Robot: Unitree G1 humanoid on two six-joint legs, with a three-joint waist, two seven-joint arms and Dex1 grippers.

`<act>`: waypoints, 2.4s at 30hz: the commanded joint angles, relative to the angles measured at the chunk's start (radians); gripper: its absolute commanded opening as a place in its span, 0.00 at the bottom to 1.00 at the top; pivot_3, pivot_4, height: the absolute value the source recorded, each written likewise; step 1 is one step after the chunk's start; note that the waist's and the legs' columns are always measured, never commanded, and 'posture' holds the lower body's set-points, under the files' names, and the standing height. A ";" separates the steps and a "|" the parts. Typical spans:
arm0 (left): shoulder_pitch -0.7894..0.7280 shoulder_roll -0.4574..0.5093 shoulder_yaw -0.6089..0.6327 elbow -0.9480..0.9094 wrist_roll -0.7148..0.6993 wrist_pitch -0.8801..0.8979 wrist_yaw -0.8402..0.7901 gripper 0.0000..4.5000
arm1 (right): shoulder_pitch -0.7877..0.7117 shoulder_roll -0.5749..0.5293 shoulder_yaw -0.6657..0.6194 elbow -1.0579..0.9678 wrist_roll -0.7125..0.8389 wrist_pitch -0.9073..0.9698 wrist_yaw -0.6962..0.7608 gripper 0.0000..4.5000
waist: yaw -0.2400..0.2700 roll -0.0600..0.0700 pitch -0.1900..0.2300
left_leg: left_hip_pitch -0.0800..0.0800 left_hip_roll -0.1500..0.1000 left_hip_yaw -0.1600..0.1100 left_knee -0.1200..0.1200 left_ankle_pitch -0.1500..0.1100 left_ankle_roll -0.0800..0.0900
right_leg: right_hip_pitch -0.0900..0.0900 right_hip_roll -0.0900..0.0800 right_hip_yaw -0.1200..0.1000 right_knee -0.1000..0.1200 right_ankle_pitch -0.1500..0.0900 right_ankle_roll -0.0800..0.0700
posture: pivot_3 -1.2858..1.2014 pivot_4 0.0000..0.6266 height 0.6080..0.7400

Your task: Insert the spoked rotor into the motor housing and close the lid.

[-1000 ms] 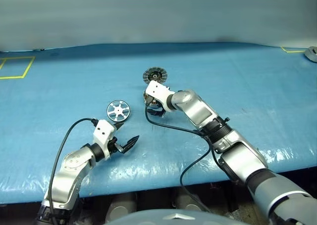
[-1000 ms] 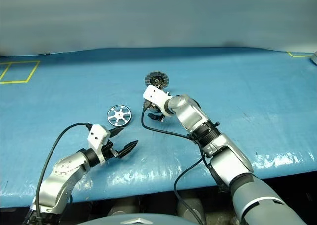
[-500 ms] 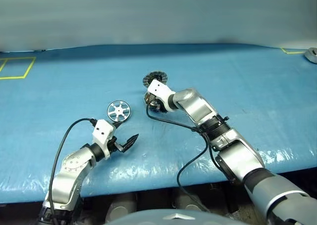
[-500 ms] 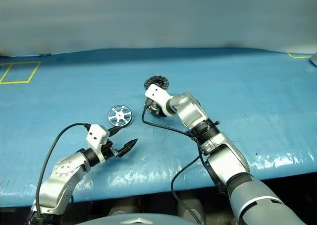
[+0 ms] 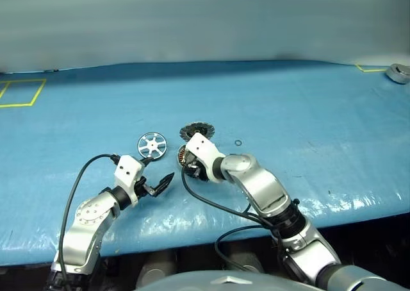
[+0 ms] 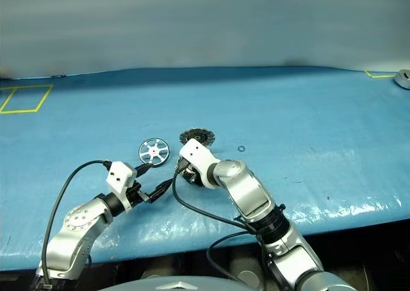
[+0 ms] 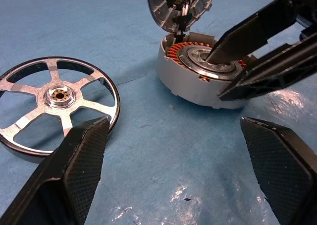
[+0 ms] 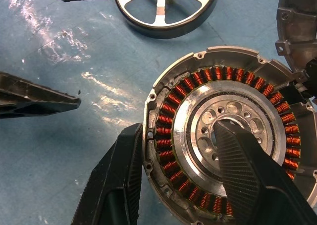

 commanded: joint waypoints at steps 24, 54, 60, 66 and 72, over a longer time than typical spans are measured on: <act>-0.012 0.007 0.010 -0.013 0.003 0.002 -0.001 1.00 | 0.000 0.104 -0.120 -0.525 0.204 0.480 -0.216 0.83 | 0.003 0.002 0.007 | -0.011 -0.001 -0.002 -0.001 0.000 0.000 | -0.012 -0.001 -0.001 0.000 0.001 0.003 | 0.52 0.24 1.00; 0.030 -0.074 -0.072 0.105 0.020 -0.372 -0.137 1.00 | 0.121 0.110 -0.546 0.404 0.104 -0.733 -0.550 0.83 | 0.009 0.002 0.012 | -0.015 -0.001 0.005 -0.001 0.001 0.001 | -0.011 -0.001 0.003 0.000 0.006 0.000 | 0.52 0.24 1.00; 0.062 -0.068 -0.085 0.144 0.009 -0.389 -0.174 1.00 | 0.139 0.113 -0.509 0.524 0.057 -0.757 -0.583 0.75 | 0.002 0.002 0.012 | -0.013 0.000 0.006 -0.001 0.000 0.002 | -0.009 0.000 0.004 0.000 0.006 0.000 | 0.52 0.24 1.00; 0.074 -0.062 -0.086 0.164 0.002 -0.372 -0.196 1.00 | 0.152 0.124 -0.492 0.561 0.036 -0.771 -0.608 0.33 | 0.002 0.002 0.010 | -0.004 0.000 0.005 0.000 0.001 0.002 | 0.001 0.000 0.003 0.000 -0.001 0.000 | 0.52 0.24 1.00; 0.085 -0.070 -0.075 0.159 0.011 -0.376 -0.174 1.00 | 0.302 0.150 -0.413 0.362 0.029 -0.683 -0.577 0.15 | 0.006 -0.001 0.007 | -0.004 -0.001 0.003 0.000 0.001 0.003 | 0.002 0.000 0.003 0.000 0.000 0.000 | 0.52 0.24 1.00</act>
